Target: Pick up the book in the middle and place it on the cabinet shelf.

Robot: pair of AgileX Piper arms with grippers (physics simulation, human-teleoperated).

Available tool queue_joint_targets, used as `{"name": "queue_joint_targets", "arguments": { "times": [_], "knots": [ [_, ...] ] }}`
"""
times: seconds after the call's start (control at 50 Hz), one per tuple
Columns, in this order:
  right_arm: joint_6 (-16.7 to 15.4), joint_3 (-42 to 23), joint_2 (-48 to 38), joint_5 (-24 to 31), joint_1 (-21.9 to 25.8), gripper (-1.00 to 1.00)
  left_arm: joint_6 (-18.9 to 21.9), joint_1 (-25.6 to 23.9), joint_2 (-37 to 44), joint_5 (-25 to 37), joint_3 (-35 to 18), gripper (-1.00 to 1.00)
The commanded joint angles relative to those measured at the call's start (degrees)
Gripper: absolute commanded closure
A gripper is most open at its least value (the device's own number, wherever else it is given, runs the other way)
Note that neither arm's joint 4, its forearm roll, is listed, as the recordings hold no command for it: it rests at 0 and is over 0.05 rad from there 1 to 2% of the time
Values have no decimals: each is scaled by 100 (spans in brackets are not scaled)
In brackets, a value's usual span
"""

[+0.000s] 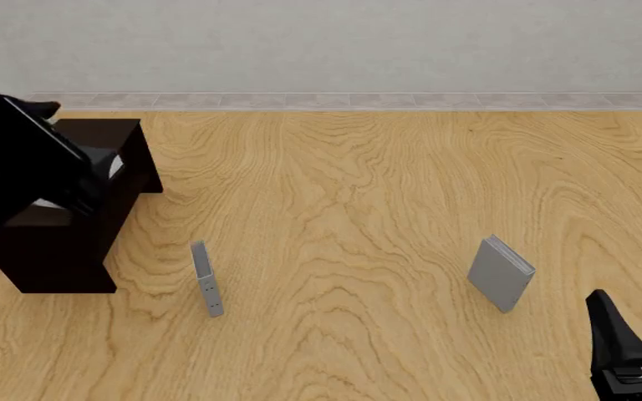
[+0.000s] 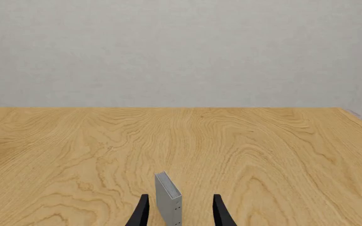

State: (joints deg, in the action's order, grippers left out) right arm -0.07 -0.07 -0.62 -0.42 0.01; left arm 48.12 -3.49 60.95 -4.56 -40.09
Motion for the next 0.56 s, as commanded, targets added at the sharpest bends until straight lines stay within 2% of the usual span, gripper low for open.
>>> {"name": "queue_joint_targets", "arguments": {
  "times": [0.02, 0.04, 0.06, 0.1, 0.22, 0.24, 0.28, 0.38, 0.56],
  "knots": [
    [-1, 0, 1, 0, 0, -100, -346, -188, -186, 359, -208, -100],
    [0, 0, 2, 0, 0, -100, -462, -201, -192, 431, -281, -100],
    [0, 0, -1, 0, 0, -100, -394, -203, -203, 424, -250, -100],
    [-2, 0, 0, 0, -1, -100, -646, -295, -263, 627, -413, -100],
    [0, 0, 1, 0, 0, -100, -613, -312, -294, 631, -384, -100],
    [0, 0, 0, 0, 1, -100, -778, -360, -313, 748, -484, -100],
    [-1, 0, 0, 0, 0, -100, -772, -384, -345, 789, -491, -100],
    [-1, 0, -1, 0, 0, -100, -1289, -624, -490, 1195, -787, -100],
    [0, 0, 0, 0, 0, -100, -1470, -758, -598, 1362, -861, -100]
  ]
}}
